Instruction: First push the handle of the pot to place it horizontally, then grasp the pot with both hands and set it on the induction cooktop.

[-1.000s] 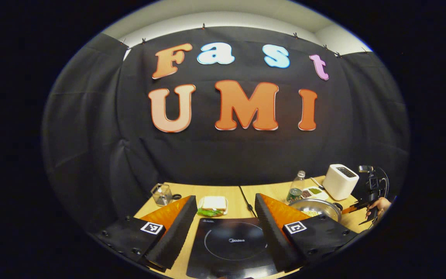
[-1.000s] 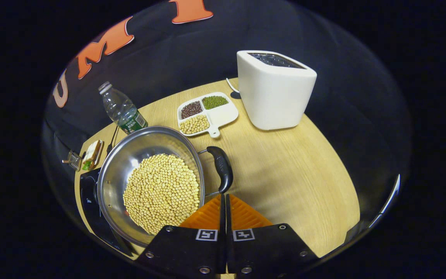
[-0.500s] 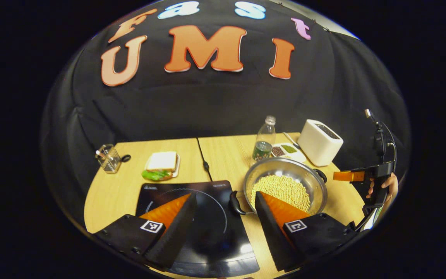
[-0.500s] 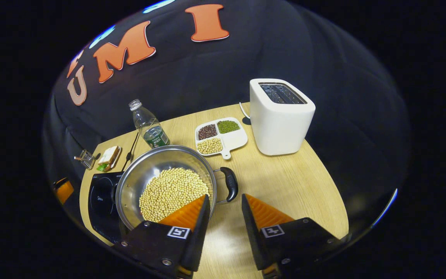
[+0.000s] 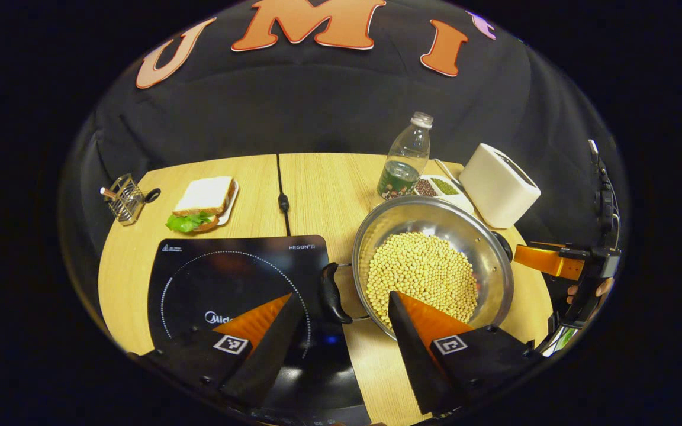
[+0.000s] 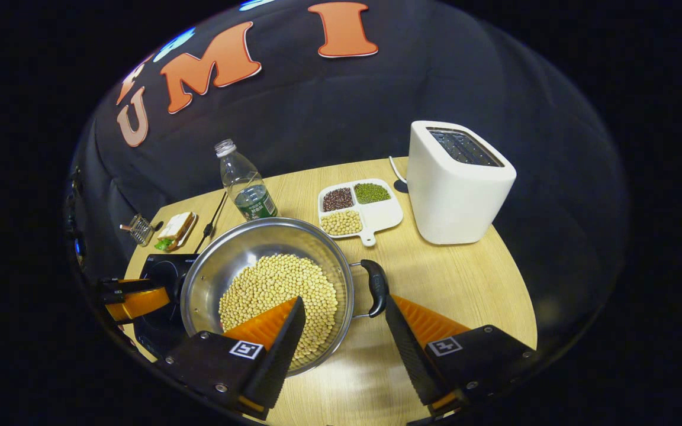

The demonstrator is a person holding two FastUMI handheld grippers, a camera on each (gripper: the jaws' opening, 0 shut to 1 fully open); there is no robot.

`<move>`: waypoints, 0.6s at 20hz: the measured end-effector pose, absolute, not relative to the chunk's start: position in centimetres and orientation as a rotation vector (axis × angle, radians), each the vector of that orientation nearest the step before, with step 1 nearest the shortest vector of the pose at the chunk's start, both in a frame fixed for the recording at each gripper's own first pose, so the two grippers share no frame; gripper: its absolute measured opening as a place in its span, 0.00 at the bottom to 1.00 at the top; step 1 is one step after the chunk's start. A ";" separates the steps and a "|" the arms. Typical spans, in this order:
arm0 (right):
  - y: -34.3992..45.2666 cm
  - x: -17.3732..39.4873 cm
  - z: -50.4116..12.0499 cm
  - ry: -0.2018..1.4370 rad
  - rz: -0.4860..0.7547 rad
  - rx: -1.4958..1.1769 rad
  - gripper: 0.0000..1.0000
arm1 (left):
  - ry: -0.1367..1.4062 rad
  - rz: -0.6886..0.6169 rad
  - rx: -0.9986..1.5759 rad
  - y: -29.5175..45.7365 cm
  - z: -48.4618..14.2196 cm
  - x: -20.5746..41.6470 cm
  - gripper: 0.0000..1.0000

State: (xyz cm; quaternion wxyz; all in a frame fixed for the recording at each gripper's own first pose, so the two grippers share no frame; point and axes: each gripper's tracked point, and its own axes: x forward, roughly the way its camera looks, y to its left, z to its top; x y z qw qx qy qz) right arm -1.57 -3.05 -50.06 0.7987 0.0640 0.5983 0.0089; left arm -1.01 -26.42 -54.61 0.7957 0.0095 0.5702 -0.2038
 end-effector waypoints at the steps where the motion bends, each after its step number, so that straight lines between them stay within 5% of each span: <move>1: -3.0 -1.5 -50.4 1.283 0.022 0.125 0.87 | 1.234 -0.436 0.021 -26.6 -55.4 -0.9 0.97; 12: -4.1 -1.1 -52.9 1.298 0.015 0.080 0.89 | 1.253 -0.474 0.009 -30.0 -57.9 -1.4 0.95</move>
